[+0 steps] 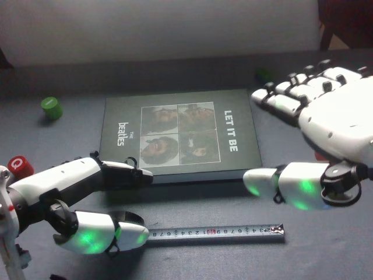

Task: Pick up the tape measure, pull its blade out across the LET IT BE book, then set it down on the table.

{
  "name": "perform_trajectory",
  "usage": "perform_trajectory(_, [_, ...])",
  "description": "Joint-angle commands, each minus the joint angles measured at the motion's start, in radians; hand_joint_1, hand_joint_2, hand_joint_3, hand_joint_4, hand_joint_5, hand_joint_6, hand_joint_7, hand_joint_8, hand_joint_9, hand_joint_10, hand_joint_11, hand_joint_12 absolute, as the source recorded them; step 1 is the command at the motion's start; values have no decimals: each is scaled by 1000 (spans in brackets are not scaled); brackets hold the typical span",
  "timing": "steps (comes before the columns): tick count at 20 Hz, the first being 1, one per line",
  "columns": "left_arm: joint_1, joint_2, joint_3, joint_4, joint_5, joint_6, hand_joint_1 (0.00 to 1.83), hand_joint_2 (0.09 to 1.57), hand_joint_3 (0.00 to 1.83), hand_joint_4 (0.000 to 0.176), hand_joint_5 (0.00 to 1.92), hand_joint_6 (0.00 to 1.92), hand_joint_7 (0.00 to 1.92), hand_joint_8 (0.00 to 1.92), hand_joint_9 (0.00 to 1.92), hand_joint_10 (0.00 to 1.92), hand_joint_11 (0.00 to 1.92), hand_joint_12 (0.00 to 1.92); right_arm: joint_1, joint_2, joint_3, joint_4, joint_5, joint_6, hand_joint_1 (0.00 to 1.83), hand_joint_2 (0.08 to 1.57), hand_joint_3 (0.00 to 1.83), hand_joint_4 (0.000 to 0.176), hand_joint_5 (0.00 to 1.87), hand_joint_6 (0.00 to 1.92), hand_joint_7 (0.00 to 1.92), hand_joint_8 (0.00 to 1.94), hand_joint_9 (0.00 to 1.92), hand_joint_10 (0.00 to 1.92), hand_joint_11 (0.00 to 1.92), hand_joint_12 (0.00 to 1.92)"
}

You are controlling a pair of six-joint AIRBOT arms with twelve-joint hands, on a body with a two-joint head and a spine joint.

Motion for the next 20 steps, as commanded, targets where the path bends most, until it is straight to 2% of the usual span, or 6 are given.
perform_trajectory(1, [-4,-3,8,23,-88,-18,883,1058,7,0,435,13,444,16,363,19,53,708,17,4,-6,-78,67,18,35,1066,5,85,43,5,91,3,84,4,0,558])
perform_trajectory(6, [34,-3,18,37,-127,-44,882,1082,10,0,443,8,448,8,380,16,76,716,3,6,-7,-78,48,37,34,1068,3,83,58,5,86,0,86,1,0,576])
perform_trajectory(8, [43,-2,19,50,-133,-44,907,1090,8,0,446,6,462,9,376,9,66,714,-10,10,-8,-77,22,74,35,1068,1,83,67,4,89,0,81,3,0,537])
perform_trajectory(13, [78,-2,17,63,-152,-37,926,1099,9,0,442,2,458,4,375,6,57,711,-6,10,-19,-77,14,79,18,1074,3,82,49,0,76,0,80,1,0,538])
perform_trajectory(15, [97,-3,15,64,-165,-37,925,1111,11,0,439,0,448,0,371,3,44,707,-9,11,-19,-85,14,79,17,1075,1,82,58,0,92,2,99,5,0,645])
perform_trajectory(20, [122,-12,16,69,-188,-16,934,1114,7,0,443,2,442,0,362,0,44,710,-19,12,-19,-107,5,79,49,1063,0,79,67,2,86,0,95,2,0,614])
